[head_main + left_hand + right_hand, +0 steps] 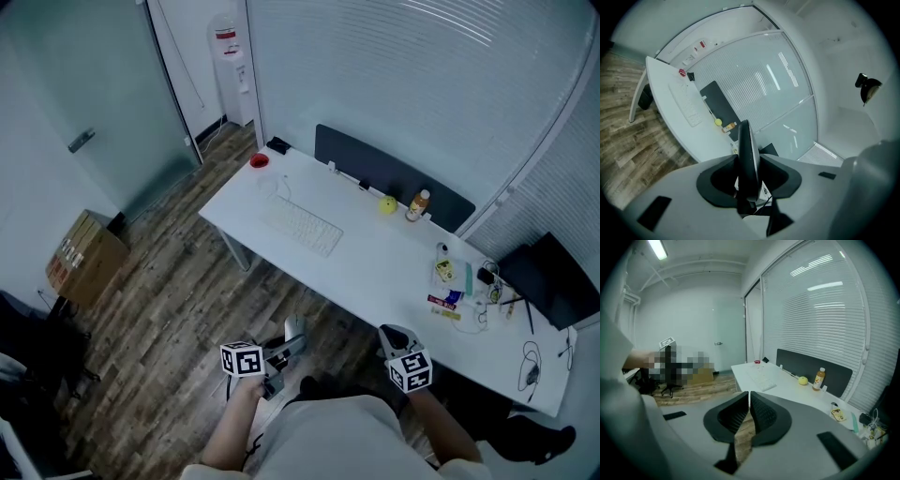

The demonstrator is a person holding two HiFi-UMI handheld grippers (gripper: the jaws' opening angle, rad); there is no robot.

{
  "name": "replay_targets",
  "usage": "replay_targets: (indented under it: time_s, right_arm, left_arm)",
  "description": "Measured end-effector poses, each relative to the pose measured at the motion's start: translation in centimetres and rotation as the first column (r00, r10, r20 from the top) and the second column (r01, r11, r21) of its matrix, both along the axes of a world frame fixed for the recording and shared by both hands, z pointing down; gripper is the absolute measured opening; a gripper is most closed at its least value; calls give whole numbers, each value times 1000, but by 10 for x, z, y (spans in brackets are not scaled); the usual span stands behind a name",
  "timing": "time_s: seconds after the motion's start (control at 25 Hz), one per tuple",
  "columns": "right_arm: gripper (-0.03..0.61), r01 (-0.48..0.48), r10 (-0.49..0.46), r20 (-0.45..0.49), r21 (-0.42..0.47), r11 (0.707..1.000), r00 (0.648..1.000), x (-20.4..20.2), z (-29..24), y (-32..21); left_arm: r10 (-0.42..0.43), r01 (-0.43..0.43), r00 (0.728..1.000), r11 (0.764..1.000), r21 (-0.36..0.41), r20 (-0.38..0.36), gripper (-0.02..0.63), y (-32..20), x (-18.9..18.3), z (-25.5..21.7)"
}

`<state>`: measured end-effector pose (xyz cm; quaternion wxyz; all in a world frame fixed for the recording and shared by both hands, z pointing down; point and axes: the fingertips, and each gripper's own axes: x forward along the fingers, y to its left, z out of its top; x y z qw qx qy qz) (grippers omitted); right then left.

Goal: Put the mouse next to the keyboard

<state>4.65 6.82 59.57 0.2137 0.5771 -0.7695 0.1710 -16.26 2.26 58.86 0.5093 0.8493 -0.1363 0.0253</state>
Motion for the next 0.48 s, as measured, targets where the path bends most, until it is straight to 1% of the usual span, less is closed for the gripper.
replay_targets:
  time_s: [0.16, 0.48]
  right_arm:
    - [34, -8, 8, -4, -8, 1000, 1000, 1, 2, -10]
    - [34, 5, -5, 8, -21, 1000, 1000, 5, 12, -34]
  left_arm:
    - [6, -6, 1000, 1000, -5, -9, 150, -12, 1, -1]
    - [8, -8, 1000, 1000, -8, 9, 149, -33, 10, 6]
